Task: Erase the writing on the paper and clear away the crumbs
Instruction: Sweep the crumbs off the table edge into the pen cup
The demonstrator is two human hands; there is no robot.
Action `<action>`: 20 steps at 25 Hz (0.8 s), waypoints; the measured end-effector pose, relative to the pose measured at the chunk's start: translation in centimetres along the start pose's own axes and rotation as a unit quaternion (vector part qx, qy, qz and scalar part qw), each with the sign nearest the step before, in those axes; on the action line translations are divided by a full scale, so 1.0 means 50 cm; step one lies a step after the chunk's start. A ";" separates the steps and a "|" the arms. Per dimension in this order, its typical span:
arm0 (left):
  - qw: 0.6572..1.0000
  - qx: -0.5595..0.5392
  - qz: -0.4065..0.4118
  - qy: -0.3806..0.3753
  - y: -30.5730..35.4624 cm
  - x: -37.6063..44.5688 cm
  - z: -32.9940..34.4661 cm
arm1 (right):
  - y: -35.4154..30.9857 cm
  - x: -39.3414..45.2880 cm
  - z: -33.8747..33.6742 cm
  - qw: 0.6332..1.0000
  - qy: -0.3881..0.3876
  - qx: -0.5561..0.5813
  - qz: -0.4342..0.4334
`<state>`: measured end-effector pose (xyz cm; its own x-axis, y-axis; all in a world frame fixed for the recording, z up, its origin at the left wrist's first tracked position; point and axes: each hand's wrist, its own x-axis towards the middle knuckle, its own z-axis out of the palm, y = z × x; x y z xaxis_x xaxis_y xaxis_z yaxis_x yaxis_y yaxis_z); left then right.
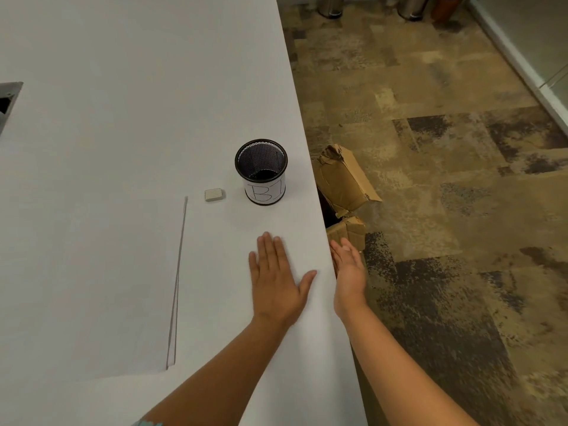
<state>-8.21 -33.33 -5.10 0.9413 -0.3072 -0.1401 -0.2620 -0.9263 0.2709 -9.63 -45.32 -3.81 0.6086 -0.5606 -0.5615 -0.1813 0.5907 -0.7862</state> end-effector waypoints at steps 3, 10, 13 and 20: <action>0.999 0.000 0.040 -0.004 0.041 0.058 0.011 | -0.005 -0.002 -0.004 1.000 -0.016 0.007 0.005; 0.959 -0.174 0.224 0.007 0.038 0.104 -0.023 | -0.005 0.000 -0.007 1.000 -0.009 0.020 0.008; 0.971 -0.189 0.114 0.093 -0.006 0.068 -0.033 | -0.007 0.001 -0.004 0.999 -0.008 0.037 0.020; 0.998 -0.033 -0.041 0.034 -0.019 0.027 -0.002 | -0.006 0.003 -0.005 0.999 -0.010 0.043 0.023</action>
<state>-6.67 -32.87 -5.46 0.9720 -0.2130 -0.0994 -0.1709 -0.9308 0.3232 -9.70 -45.71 -3.72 0.6168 -0.5198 -0.5910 -0.1436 0.6640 -0.7339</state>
